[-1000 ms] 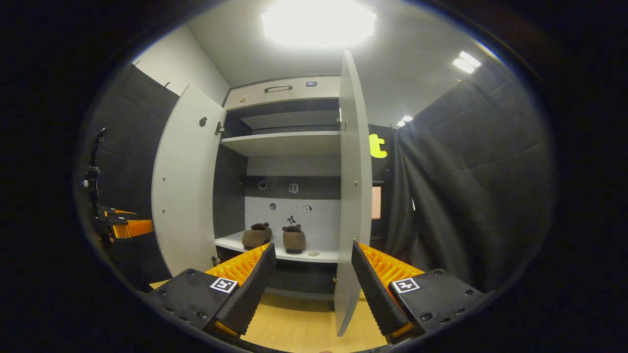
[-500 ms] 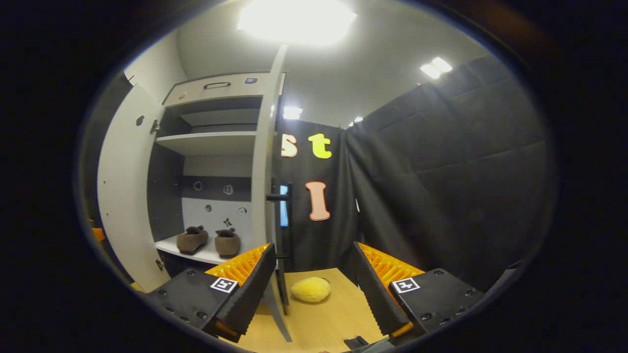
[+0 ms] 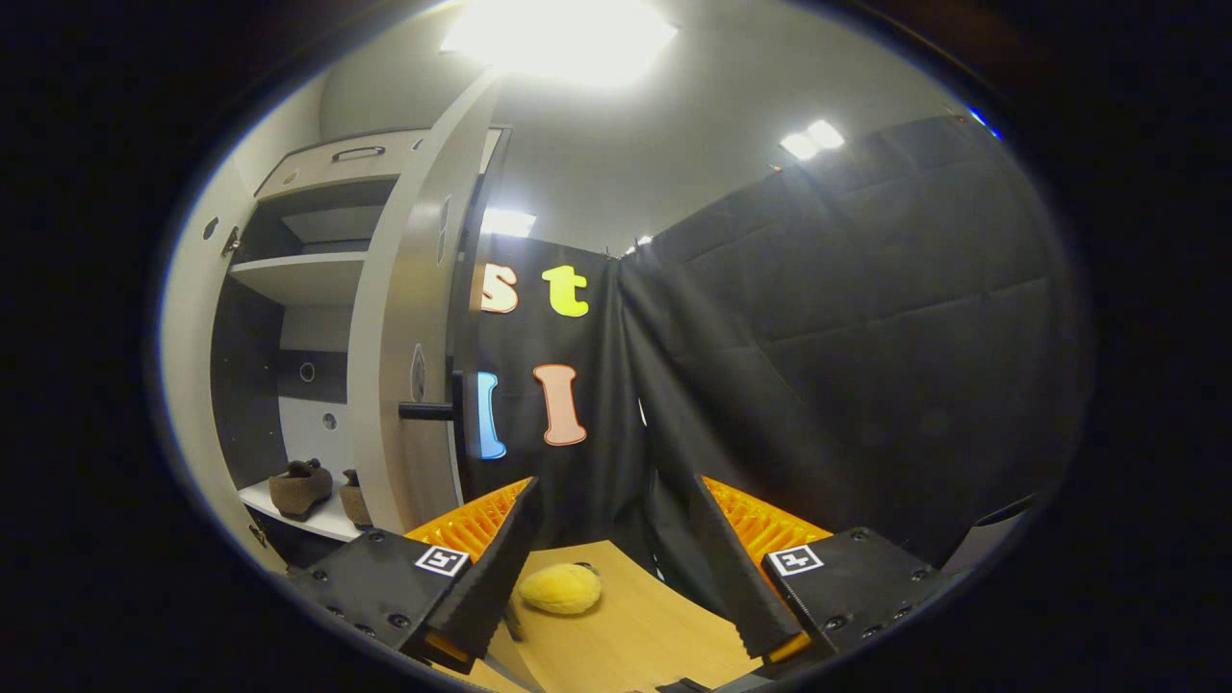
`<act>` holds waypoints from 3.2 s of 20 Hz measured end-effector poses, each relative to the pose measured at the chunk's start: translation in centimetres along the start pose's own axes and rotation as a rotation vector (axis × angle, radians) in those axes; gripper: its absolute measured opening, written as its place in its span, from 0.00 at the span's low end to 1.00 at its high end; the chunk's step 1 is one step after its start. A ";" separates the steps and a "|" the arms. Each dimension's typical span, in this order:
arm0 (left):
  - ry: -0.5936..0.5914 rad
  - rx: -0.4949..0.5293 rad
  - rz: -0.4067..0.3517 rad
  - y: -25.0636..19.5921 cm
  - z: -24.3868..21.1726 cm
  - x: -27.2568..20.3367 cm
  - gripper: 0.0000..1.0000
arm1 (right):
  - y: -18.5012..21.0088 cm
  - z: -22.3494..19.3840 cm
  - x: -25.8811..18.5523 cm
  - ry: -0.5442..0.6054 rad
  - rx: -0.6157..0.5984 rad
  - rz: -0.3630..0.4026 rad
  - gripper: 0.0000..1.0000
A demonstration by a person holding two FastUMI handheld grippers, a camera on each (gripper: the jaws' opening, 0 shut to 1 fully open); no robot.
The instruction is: Grab one shoe with the right hand and put it into the shoe cabinet, grab the other shoe with the left hand and put it into the shoe cabinet; then close the right door with the right hand and the left door with the left hand.
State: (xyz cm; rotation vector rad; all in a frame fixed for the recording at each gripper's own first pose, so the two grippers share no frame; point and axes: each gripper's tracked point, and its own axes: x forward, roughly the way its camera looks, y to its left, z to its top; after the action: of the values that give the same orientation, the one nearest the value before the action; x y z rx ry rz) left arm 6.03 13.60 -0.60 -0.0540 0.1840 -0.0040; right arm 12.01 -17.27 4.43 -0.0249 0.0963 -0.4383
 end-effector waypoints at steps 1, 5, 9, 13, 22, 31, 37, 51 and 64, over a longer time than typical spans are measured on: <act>0.001 -0.001 0.009 0.4 0.0 0.0 0.95 | 0.6 -0.3 0.1 0.010 -0.012 0.016 0.97; 0.002 0.000 0.034 1.9 0.1 -0.6 0.95 | 1.6 0.3 -0.4 -0.019 -0.092 0.032 0.95; -0.016 -0.007 0.034 2.0 0.8 -0.3 1.00 | 3.1 0.3 -1.0 -0.014 -0.074 0.072 0.94; -0.017 -0.004 0.018 1.3 0.8 -0.4 1.00 | 5.4 0.4 -1.9 -0.023 -0.080 0.138 0.94; -0.015 -0.011 0.046 2.3 0.5 -2.0 1.00 | 10.8 0.8 -3.1 -0.045 -0.107 0.277 0.94; -0.010 -0.013 0.102 4.1 0.1 -3.5 1.00 | 17.4 0.6 -3.0 -0.032 -0.112 0.390 0.92; -0.012 -0.021 0.153 5.9 0.3 -4.8 1.00 | 21.3 -0.3 -2.4 0.001 -0.094 0.451 0.98; -0.082 0.015 0.203 9.3 5.2 2.4 1.00 | 10.6 -0.4 -4.1 -0.019 -0.037 0.317 0.98; -0.135 0.051 0.201 8.1 8.0 11.1 1.00 | 5.6 -5.8 -5.5 0.103 -0.049 0.277 0.98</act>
State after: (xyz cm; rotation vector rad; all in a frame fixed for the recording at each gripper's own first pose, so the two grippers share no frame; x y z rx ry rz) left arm 18.38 22.00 4.80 0.0152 0.0533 0.1949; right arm 8.84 -9.90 -1.16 -0.0361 0.2093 -0.1598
